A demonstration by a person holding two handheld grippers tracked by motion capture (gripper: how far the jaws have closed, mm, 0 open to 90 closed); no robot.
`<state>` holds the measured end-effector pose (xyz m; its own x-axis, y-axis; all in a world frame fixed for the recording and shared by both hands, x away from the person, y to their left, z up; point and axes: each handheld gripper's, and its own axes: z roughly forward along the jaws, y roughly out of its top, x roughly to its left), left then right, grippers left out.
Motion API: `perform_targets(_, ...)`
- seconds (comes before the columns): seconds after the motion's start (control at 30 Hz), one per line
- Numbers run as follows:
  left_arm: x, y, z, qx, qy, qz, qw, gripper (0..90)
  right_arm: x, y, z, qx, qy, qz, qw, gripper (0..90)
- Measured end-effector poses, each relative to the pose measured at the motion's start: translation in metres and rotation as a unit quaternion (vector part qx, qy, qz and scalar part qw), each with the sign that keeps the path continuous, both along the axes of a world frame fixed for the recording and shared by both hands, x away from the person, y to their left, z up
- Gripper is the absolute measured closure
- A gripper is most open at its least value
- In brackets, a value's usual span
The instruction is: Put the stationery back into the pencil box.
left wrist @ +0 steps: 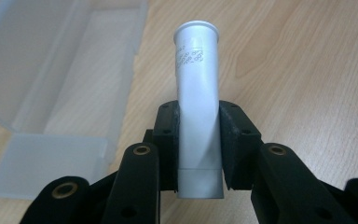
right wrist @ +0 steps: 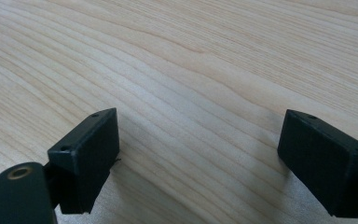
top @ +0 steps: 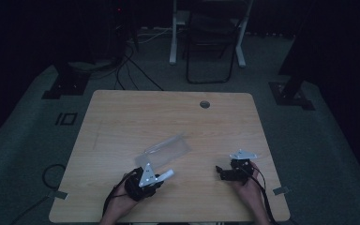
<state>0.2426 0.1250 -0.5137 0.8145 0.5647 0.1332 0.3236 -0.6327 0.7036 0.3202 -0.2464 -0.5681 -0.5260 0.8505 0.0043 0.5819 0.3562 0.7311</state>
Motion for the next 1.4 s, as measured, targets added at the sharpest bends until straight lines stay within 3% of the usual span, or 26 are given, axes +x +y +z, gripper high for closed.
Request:
perform_targets(0.7, 0.003, 0.000, 0.023, -0.010, -0.032, 0.000, 0.9994, 70.8, 0.000, 0.000, 0.000, 0.000, 0.000, 0.000, 1.0000, 12.5)
perform_targets(1.4, 0.012, -0.001, 0.059, -0.015, -0.079, 0.001, 0.9968, 70.8, 0.000, 0.000, 0.000, 0.000, 0.000, 0.000, 1.0000, 12.5)
